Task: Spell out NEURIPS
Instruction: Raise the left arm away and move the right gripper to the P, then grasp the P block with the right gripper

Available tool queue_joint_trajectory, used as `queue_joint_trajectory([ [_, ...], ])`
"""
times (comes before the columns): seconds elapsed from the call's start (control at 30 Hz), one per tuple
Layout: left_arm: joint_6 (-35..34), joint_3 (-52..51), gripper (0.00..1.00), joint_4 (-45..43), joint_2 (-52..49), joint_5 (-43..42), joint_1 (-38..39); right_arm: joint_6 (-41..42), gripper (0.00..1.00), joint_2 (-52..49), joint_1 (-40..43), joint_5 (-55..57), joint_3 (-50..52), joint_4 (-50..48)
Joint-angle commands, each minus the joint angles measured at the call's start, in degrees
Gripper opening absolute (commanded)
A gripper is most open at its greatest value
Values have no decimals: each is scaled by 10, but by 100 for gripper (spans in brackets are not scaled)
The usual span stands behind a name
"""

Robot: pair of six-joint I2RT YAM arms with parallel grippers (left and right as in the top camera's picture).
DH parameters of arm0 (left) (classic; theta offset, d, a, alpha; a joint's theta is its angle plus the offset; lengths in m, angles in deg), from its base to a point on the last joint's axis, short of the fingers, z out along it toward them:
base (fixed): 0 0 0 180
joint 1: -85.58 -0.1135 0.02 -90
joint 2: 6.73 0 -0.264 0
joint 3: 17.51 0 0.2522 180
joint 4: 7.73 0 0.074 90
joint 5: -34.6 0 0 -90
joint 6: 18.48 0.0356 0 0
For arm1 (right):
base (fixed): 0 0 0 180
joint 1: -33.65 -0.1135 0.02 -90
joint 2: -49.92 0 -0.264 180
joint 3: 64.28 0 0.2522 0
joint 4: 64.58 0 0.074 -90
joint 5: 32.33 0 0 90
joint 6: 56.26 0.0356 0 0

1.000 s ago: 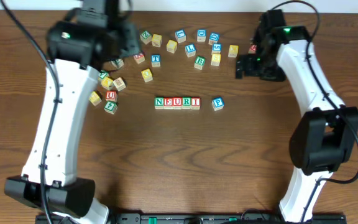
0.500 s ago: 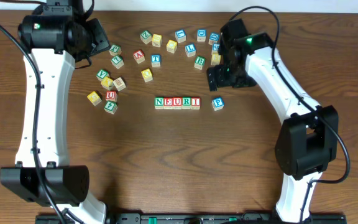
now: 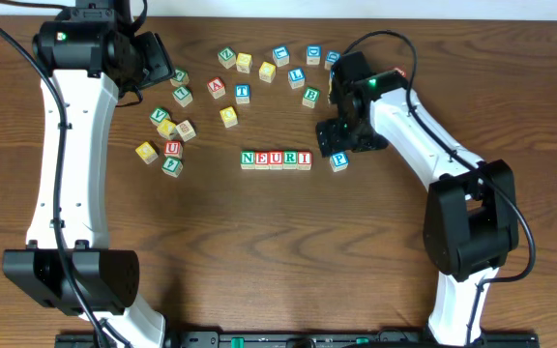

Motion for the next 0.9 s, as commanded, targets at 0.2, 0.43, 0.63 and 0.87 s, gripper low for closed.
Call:
queue_joint_trajectory([
  [0.2,8,-3,92,3,-5,7,-2,-4,70,0,-8,-2,26,-23],
  [0.43,8,-3,98,3,-5,7,-2,-4,59,0,-8,-2,57,-44],
  [0.63,8,-3,98,3,-5,7,-2,-4,51,0,-8,-2,66,-59],
  [0.87,8,-3,98,3,-4,7,-2,-4,41,-1,-8,-2,66,-64],
])
